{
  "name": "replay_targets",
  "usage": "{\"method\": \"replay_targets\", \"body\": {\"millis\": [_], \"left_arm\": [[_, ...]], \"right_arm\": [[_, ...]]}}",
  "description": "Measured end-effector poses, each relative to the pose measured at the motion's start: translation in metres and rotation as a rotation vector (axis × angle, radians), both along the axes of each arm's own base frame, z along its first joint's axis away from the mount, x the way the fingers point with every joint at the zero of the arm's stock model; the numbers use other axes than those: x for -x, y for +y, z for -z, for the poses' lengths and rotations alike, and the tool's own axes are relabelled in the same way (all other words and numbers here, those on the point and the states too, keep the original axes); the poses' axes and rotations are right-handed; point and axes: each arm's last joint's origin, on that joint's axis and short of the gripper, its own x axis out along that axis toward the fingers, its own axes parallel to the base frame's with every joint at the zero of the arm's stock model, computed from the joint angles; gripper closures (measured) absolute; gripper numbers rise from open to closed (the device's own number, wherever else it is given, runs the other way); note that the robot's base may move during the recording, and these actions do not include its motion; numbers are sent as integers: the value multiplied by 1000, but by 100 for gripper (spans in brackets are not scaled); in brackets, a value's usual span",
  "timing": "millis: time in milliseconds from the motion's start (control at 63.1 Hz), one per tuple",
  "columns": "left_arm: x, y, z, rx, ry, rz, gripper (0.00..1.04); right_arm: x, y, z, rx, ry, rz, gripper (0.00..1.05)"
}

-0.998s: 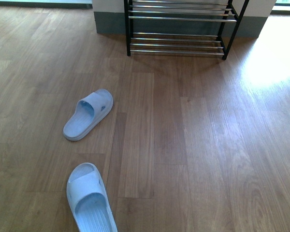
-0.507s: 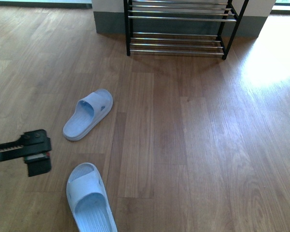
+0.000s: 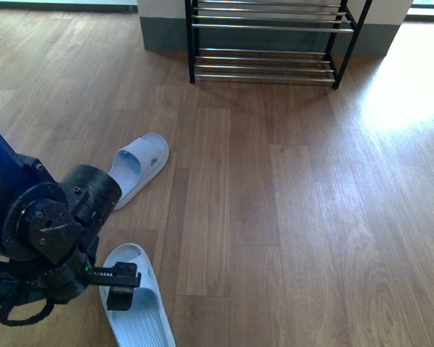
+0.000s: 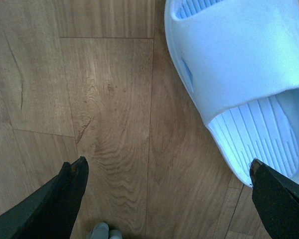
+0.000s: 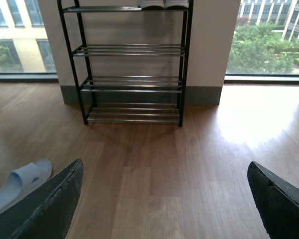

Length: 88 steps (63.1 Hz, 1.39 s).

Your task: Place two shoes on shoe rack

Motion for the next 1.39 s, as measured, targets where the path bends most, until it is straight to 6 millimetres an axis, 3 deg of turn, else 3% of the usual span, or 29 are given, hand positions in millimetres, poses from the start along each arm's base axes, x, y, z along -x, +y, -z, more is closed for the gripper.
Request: {"method": "replay_targets", "body": {"millis": [444,618,1093,1141,1394], "left_arm": [[-11,-9,37,-13,47,71,9],[-20,-12,72,-1,124,90,9],[-32,-16,85,-117,7,234,9],[-30,-16,87,-129,7,249,13],[-23,-14,93,-152,37,264,59]], "right_arm": [[0,0,0,0,0,0,9],[0,0,0,0,0,0,9],[0,0,0,0,0,0,9],[0,0,0,0,0,0,9],[0,0,0,0,0,0,9]]}}
